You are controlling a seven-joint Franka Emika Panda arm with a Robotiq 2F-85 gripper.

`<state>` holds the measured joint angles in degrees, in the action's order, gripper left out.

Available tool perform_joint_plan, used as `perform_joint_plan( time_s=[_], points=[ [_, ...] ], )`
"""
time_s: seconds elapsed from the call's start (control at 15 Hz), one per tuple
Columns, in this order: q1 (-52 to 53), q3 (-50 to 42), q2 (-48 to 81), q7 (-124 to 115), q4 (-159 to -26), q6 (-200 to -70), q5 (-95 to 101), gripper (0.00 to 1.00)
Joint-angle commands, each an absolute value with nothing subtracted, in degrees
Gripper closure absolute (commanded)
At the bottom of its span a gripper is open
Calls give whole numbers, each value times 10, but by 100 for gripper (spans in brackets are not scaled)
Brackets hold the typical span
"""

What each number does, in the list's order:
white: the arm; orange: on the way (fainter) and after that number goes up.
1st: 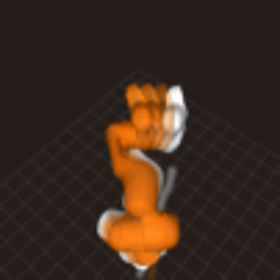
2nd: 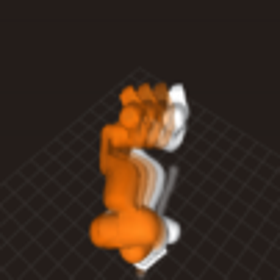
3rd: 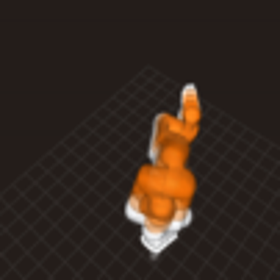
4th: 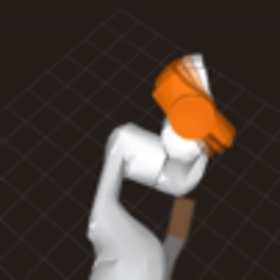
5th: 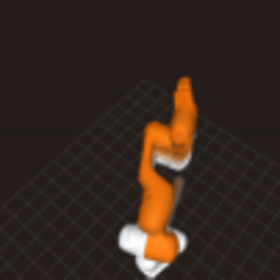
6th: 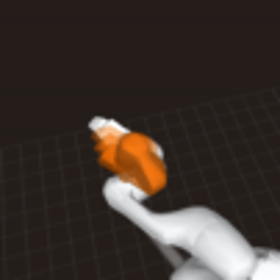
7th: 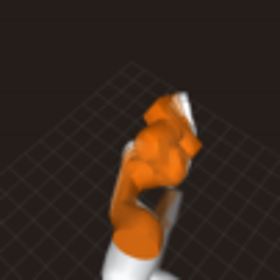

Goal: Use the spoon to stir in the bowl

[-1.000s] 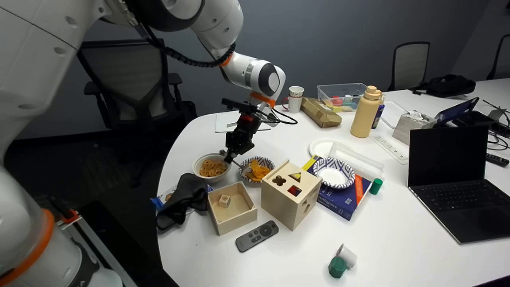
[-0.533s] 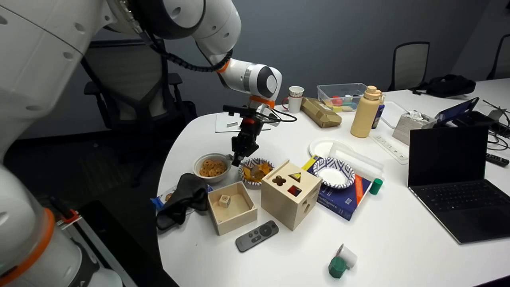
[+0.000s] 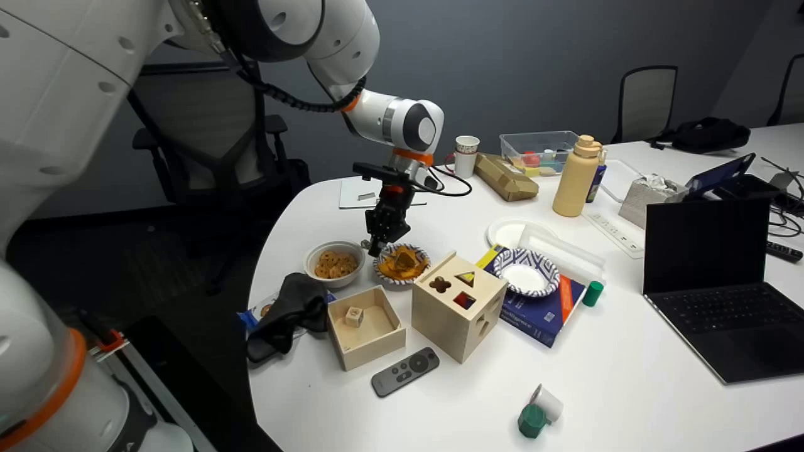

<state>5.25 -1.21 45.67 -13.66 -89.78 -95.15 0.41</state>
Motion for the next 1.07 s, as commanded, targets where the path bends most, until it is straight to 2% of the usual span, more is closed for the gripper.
perform_joint_plan(
  time_s=[0.0, 0.6, 1.0],
  points=[
    [30, 6, 450, -77, -889, -915, -18, 99],
    [28, -7, 490, -82, -840, -758, -18, 99],
    [56, -29, 502, -164, -829, -820, 15, 99]
  ],
)
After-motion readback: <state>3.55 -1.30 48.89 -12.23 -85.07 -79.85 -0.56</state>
